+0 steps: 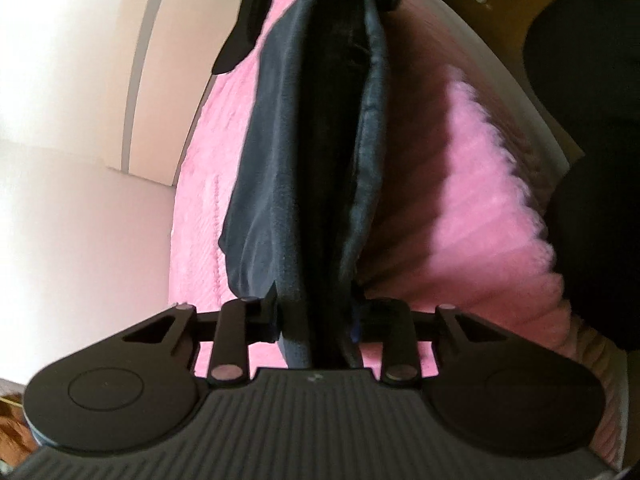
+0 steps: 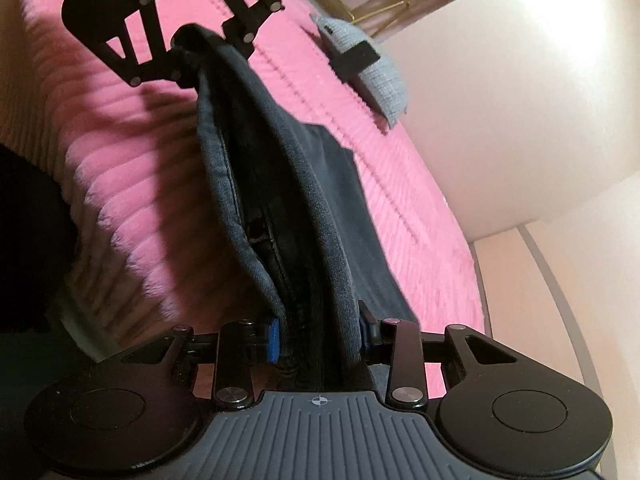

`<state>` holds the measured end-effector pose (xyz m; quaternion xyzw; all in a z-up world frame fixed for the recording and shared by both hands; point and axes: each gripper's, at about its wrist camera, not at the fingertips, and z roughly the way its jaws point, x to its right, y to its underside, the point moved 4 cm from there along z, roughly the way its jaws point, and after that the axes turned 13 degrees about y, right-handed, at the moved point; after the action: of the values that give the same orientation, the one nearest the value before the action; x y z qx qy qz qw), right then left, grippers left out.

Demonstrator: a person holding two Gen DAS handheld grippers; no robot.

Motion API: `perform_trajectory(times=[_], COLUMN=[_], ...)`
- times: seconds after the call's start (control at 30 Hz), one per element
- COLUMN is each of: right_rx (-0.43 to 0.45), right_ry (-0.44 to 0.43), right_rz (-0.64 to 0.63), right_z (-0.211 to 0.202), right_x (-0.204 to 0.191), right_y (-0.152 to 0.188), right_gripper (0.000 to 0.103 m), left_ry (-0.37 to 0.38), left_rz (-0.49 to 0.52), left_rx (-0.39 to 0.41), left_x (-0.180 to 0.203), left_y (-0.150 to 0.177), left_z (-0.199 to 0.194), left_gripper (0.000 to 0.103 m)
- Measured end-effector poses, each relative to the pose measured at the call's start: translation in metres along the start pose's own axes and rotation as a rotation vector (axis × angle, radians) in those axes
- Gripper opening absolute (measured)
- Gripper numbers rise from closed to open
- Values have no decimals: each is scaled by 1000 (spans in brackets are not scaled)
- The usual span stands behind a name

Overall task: Fold clothes
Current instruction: 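Hold the jeans bundle hanging from both grippers and carry it along the bed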

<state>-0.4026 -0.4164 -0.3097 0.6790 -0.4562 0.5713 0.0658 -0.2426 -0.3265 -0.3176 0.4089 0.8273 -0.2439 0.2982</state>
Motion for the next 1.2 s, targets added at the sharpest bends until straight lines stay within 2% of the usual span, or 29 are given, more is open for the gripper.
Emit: perform_trajectory(times=[0.2,0.33,0.5,0.67,0.77,0.93,1.0,1.2], right_rx=[37,-2,-81,-171,-213,-265,-282,-322], right_ry=[-90,-187,-302,-443,-481,-456,-427,-342], right_rz=[61,57,39,36,43,69,75,81], right_z=[11,15,5,-18,-39,-58,-60,-58], right_x=[30,58,120,193,233,279,292,324], right_y=[2,-11,-36,-67,-82,-94,-96,-98], right_gripper=[34,33,32,32,32,32,32,32], left_ry=[55,138,259,376,456,536,537,475], left_rz=[-94,-137,-148,-155,-165,-175,-162,-126], left_rx=[63,77,49,36,39,75,98,160], left_x=[-22,-42,-87,-151,-186,-231,-242,-274], left_y=[-1,-3,-11,-28,-40,-58,-62,-78], left_z=[-17,-23,-36,-79,-110,-161,-174,-181], left_gripper=[23,22,21,21,21,21,21,21])
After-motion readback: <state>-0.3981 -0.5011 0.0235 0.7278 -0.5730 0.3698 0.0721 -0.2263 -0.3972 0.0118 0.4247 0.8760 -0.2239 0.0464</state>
